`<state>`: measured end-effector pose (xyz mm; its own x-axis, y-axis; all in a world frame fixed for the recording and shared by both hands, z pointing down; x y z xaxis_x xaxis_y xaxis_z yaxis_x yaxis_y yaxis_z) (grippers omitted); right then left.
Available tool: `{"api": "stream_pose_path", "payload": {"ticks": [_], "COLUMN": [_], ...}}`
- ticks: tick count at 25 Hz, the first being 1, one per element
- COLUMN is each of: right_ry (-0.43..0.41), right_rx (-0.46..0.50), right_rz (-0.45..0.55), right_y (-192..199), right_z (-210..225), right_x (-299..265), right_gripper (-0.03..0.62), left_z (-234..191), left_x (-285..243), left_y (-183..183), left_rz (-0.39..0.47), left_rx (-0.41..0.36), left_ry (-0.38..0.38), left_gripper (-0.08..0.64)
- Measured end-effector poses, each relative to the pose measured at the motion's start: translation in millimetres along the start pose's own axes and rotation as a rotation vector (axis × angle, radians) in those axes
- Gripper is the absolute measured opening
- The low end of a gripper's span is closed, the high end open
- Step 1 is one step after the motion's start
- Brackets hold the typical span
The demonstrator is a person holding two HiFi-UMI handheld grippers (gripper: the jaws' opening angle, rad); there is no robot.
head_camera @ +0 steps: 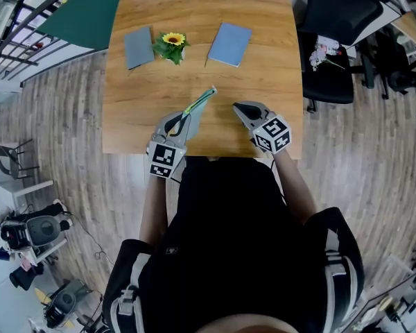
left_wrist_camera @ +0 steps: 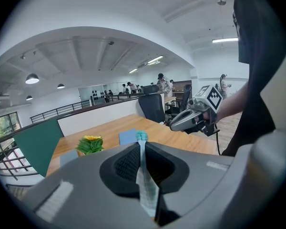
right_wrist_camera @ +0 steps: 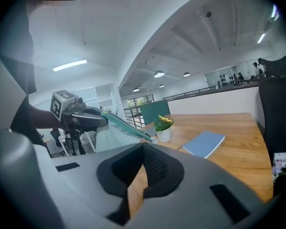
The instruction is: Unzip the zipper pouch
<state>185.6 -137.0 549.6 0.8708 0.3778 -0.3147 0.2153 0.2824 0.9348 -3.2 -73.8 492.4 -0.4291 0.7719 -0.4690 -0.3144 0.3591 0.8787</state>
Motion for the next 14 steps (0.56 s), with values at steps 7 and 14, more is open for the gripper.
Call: {"api": "stream_pose_path", "payload": {"ticks": [7, 14], "right_ry": [0.005, 0.013], "right_rx": [-0.003, -0.007], "right_rz": [0.001, -0.004], "right_y": [3, 4], "right_z": [3, 8], "right_x": [1, 3], "right_gripper": [0.003, 0.003], "left_z": [2, 4], "left_x": [-4, -7], "left_y": [-4, -11], "left_rz": [-0.003, -0.001], "left_rx": [-0.009, -0.021], "left_ry": [0.004, 0.008], "left_gripper": [0.015, 0.015]}}
Point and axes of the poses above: the fingertips, and each gripper's own axes: x backward along the fingers, z to its right, y out of its underside, the point moved 5 cm from there along x, backward along the fingers, and after that the axes turned 5 degrees about x, right-handed, at the moved point
